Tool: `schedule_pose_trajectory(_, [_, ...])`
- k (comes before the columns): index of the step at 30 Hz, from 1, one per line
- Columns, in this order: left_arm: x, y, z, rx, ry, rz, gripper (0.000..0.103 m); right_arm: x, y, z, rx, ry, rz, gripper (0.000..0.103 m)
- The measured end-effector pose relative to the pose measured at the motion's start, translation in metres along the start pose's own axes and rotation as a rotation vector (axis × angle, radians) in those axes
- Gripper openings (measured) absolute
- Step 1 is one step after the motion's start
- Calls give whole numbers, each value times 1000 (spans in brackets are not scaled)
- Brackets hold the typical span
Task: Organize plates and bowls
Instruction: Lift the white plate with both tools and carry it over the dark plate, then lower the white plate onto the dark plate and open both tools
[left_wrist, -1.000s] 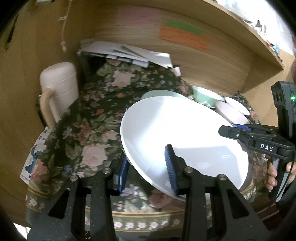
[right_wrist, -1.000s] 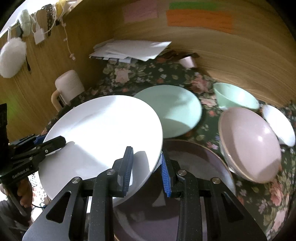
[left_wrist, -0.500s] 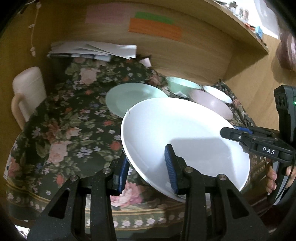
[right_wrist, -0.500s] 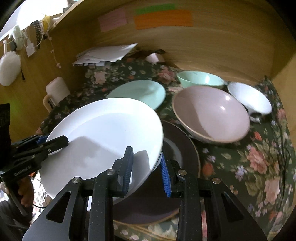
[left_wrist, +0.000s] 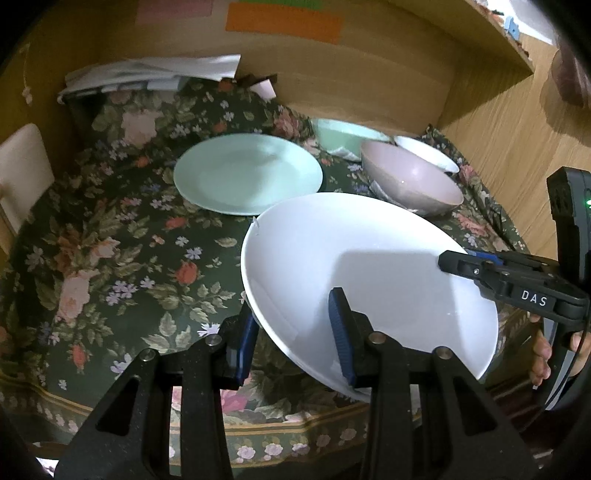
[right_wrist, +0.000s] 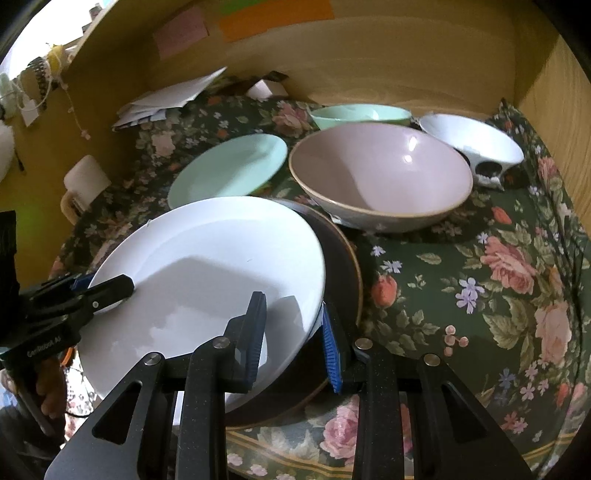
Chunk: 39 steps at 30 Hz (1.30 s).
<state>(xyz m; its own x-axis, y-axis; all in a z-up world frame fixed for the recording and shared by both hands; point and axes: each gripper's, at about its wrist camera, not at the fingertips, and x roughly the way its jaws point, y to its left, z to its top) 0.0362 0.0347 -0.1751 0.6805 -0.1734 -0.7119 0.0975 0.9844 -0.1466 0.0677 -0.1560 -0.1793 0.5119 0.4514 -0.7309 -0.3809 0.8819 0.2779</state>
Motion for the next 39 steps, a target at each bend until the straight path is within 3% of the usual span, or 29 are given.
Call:
schedule_pose_trajectory(27, [28, 0, 7, 14, 60, 4, 38, -1, -3, -1, -19, 30, -31, 29])
schedule_pose_trajectory(36, [26, -3, 13, 34, 27, 30, 38, -22, -3, 2, -51, -45, -88, 44])
schedule_pose_trajectory(39, [23, -9, 15, 55, -5, 40, 45, -25, -2, 4, -48, -59, -85, 48])
